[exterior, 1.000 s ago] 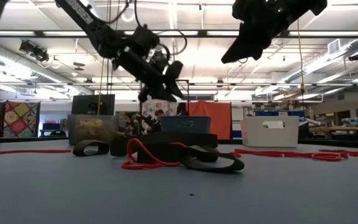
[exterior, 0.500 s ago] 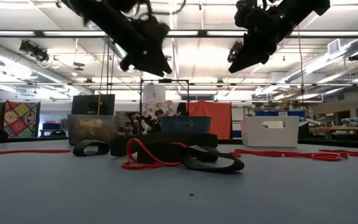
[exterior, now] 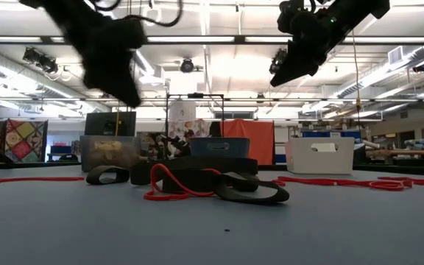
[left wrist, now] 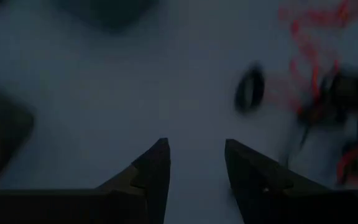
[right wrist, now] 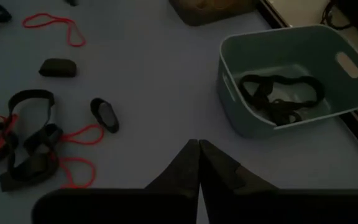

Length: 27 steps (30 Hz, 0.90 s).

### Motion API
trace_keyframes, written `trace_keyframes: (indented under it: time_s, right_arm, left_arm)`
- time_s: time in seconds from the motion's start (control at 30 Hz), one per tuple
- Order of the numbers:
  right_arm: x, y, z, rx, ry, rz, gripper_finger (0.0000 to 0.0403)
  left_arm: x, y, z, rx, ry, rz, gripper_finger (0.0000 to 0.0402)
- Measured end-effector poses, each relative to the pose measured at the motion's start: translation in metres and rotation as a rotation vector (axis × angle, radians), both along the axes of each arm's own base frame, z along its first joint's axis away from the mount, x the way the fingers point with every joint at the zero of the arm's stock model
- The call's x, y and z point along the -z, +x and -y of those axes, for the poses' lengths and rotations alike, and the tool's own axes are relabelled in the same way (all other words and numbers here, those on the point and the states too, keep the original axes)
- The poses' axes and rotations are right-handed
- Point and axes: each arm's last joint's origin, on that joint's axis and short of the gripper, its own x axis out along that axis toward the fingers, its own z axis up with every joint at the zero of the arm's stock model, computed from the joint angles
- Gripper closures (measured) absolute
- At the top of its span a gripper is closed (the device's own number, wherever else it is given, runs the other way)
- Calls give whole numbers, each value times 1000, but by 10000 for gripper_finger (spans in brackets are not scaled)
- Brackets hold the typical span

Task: Sort rubber bands into baskets
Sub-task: Put the black rubber band into the blue bin

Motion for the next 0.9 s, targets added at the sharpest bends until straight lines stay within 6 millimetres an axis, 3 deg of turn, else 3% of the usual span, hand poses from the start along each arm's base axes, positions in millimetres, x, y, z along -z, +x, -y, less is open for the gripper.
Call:
trace_keyframes:
  time_s: [0.27,0.4,0.6,0.9]
  right_arm:
    - [0,-2,13,20,-32,-19,380]
    - [0,-3,21,31,-56,-24,379]
    - [-3,-3,32,35,-57,14,378]
    - [-6,-1,37,-9,-29,61,375]
  left_arm:
    - [12,-34,41,-25,-111,-199,245]
    - [14,-46,62,85,-168,-271,245]
    - [14,-62,89,161,-205,-273,245]
    - [19,-89,119,73,-347,-276,245]
